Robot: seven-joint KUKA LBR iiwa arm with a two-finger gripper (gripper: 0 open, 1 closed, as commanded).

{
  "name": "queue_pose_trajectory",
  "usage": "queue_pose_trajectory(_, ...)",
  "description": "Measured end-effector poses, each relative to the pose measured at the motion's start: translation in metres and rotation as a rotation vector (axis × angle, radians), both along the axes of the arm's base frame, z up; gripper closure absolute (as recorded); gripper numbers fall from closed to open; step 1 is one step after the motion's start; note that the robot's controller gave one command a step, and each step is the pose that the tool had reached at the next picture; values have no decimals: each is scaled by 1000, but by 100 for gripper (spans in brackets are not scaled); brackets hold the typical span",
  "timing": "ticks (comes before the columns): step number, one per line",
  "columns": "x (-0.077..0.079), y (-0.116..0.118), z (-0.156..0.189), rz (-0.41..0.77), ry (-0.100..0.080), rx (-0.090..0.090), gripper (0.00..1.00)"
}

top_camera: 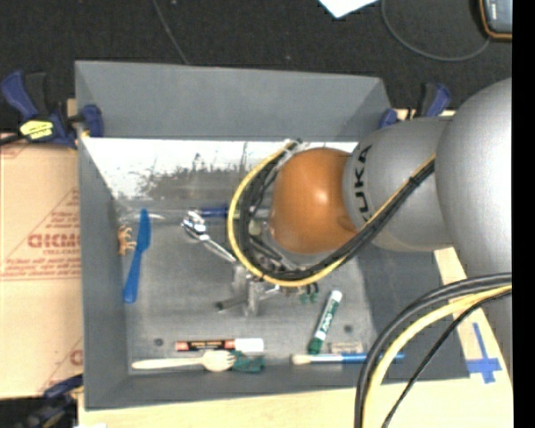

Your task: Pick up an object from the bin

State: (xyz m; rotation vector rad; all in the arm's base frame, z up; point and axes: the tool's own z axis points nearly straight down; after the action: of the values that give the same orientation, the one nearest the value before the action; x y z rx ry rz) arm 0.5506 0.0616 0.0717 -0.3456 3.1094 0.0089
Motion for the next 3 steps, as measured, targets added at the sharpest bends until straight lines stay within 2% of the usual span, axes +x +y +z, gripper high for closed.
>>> queue_pose_trajectory(1,0,0,0,-1,0,0,100)
queue_pose_trajectory(2,-4,0,13,-2,12,-1,100)
queue_pose_trajectory(3,-2,0,50,-2,6,-1,100)
